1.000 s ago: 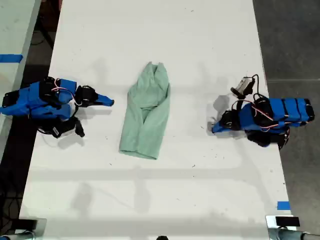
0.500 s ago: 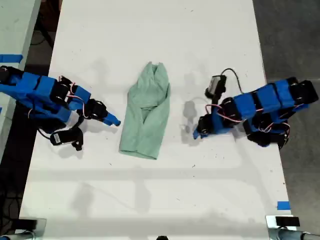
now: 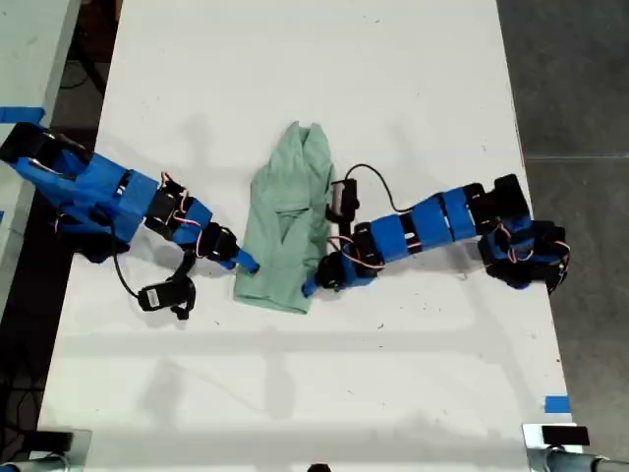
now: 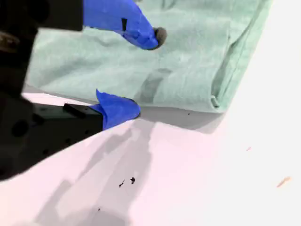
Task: Fold t shirt
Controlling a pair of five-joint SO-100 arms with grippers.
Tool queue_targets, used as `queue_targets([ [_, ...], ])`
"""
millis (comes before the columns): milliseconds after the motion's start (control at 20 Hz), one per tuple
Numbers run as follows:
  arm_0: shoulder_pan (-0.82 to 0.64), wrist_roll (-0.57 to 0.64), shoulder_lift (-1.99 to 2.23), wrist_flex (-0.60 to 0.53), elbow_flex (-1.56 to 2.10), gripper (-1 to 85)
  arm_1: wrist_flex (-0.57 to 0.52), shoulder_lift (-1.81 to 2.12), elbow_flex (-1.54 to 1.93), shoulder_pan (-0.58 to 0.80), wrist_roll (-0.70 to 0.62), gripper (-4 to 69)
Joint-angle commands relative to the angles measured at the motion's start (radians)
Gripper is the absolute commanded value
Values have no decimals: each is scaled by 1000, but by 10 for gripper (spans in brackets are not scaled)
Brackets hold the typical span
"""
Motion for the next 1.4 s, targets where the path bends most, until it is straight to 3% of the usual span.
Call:
queue_targets([
  [0,23,-12,-120,-18,-117,194,-77,3,-66,6,-17,274],
  [50,23,-6,-147,-23,-130,162,-100,-5,-66,6,-14,284],
  [150,44,8,-198,-35,-170,-1,-130,-25,-66,6,0,322],
  [450,95,21,-399,-12,-376,-2,-176,-11,-61,-3,51,358],
  [500,98,23,-426,-5,-411,-2,-195,-28,-60,2,52,309],
  [550,100,25,-451,3,-442,-2,-192,-48,-64,6,60,11],
  [950,196,-71,-428,72,-548,-2,-57,12,-63,-141,138,15],
  [1050,210,-83,-403,138,-638,-2,-5,114,-66,-155,132,15],
  [1150,129,-52,-337,310,-730,-2,21,242,-55,-100,84,15],
  [1350,-175,89,-147,434,-733,-2,23,456,44,206,-57,14],
])
